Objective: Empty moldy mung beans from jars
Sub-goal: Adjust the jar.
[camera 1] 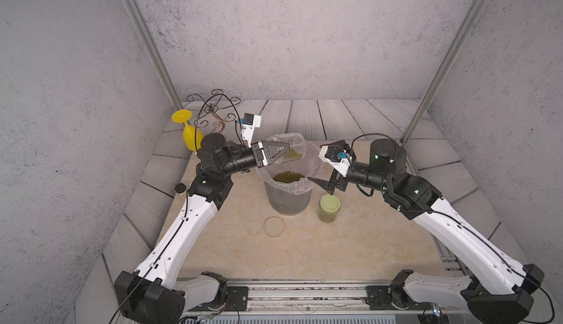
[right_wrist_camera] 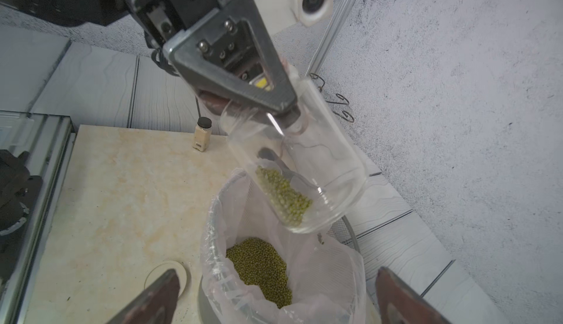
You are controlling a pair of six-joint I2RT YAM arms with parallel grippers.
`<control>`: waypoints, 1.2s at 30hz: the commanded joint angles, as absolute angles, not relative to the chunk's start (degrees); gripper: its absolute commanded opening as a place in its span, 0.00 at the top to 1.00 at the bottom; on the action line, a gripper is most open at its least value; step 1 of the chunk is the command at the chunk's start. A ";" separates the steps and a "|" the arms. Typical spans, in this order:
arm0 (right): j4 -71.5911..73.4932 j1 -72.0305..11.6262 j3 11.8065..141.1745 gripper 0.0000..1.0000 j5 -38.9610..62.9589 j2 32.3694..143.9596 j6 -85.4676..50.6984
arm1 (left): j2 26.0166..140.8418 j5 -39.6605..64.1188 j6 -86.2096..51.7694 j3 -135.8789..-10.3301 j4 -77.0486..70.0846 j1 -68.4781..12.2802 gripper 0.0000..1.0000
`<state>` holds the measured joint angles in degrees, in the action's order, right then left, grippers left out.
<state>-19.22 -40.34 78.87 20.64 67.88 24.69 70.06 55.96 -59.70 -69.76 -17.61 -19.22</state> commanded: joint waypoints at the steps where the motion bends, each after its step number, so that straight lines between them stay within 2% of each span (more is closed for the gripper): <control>1: -11.41 -39.43 76.39 0.01 25.81 65.24 18.17 | 69.83 56.43 -72.33 -70.08 -36.31 -18.47 1.00; 6: -1.61 -37.79 72.92 0.01 31.21 64.65 6.46 | 71.90 54.40 -82.75 -69.90 -48.11 -18.38 1.00; 10: -1.76 -37.66 74.15 0.01 32.37 65.56 10.25 | 73.86 53.92 -91.57 -70.12 -55.83 -18.37 1.00; 12: -0.86 -37.18 73.69 0.01 32.72 65.66 14.04 | 73.92 54.13 -93.56 -69.98 -56.51 -18.41 1.00; 16: 6.79 -35.46 69.53 0.01 39.60 66.14 22.83 | 72.79 55.19 -94.22 -70.12 -54.26 -18.41 1.00; 21: 16.17 -29.47 71.78 0.01 49.88 72.19 16.88 | 71.99 56.41 -97.70 -71.51 -53.77 -18.39 1.00; 27: 21.77 -27.33 76.28 0.01 57.68 77.65 14.95 | 71.89 57.30 -103.27 -72.55 -55.60 -18.40 1.00; 33: 31.73 -26.56 76.77 0.01 59.59 81.06 11.90 | 73.25 57.39 -110.09 -72.67 -60.41 -18.46 1.00; 36: 39.12 -26.47 77.38 0.01 60.67 83.26 6.15 | 73.80 57.38 -110.65 -72.60 -60.95 -18.54 1.00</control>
